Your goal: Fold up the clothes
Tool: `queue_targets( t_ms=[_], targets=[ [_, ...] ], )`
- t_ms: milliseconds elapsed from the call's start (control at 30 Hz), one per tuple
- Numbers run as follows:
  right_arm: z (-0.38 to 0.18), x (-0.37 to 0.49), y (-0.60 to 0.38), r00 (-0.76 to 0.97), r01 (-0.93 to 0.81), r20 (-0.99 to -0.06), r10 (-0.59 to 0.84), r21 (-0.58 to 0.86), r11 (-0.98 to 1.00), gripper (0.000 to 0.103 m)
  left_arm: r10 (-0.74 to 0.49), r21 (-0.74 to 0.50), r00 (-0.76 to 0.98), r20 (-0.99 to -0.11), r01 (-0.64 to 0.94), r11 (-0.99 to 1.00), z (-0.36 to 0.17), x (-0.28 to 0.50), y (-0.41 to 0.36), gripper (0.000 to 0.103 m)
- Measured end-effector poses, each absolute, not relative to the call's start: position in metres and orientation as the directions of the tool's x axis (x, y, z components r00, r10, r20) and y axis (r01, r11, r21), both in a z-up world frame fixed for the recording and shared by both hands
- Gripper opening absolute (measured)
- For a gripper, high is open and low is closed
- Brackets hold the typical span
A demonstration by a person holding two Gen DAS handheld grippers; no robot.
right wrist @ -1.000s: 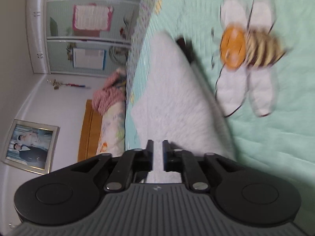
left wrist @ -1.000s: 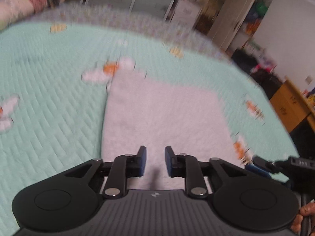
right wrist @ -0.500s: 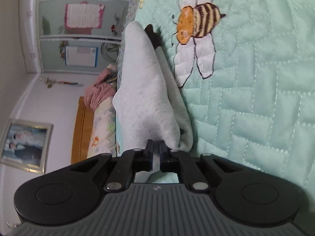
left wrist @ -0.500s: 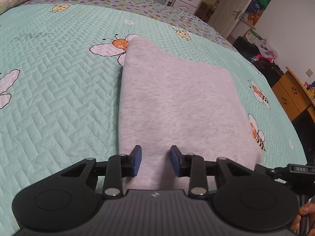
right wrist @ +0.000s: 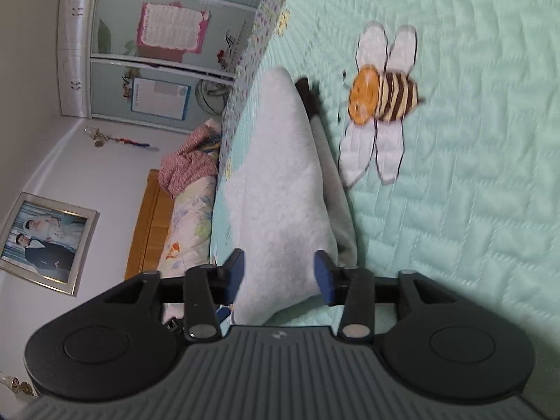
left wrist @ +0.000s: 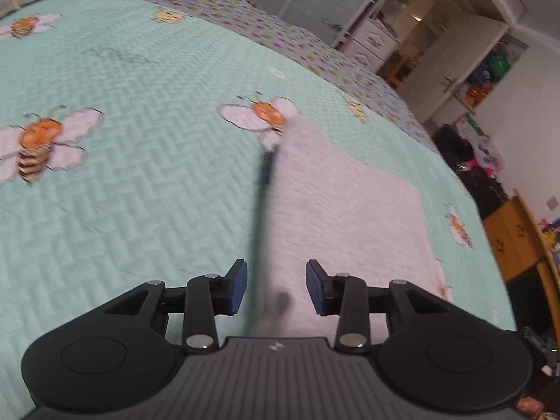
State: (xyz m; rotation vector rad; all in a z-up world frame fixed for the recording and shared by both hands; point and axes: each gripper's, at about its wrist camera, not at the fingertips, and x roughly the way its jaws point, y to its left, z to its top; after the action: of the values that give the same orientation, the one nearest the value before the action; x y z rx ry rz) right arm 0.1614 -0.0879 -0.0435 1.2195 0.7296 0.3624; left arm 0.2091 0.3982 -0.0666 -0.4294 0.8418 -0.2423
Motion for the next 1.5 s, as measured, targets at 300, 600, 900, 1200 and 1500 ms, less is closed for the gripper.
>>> queue_targets(
  t_ms=[300, 600, 900, 1200, 1500],
  targets=[
    [-0.111, 0.164, -0.063, 0.731, 0.135, -0.331, 0.597, 0.927, 0.349, 0.057, -0.366, -0.446, 0.641, -0.675, 0.041, 0.894, -0.066, 0.214, 0.407, 0.04],
    [-0.157, 0.187, -0.07, 0.715, 0.163, -0.39, 0.58, 0.9, 0.404, 0.066, -0.439, -0.576, 0.583, -0.684, -0.064, 0.815, -0.092, 0.294, 0.419, 0.045],
    [-0.178, 0.263, -0.065, 0.675, 0.163, -0.42, 0.606, 0.887, 0.433, 0.066, -0.487, -0.665, 0.592, -0.642, -0.112, 0.739, -0.122, 0.36, 0.414, 0.047],
    [-0.18, 0.328, -0.051, 0.599, 0.098, -0.422, 0.681, 0.882, 0.461, 0.066, -0.572, -0.724, 0.559, -0.6, -0.077, 0.685, -0.13, 0.396, 0.414, 0.05],
    [-0.186, 0.321, -0.056, 0.622, 0.065, -0.357, 0.697, 0.911, 0.408, 0.052, -0.51, -0.726, 0.655, -0.557, -0.086, 0.683, -0.113, 0.358, 0.436, 0.051]
  ],
)
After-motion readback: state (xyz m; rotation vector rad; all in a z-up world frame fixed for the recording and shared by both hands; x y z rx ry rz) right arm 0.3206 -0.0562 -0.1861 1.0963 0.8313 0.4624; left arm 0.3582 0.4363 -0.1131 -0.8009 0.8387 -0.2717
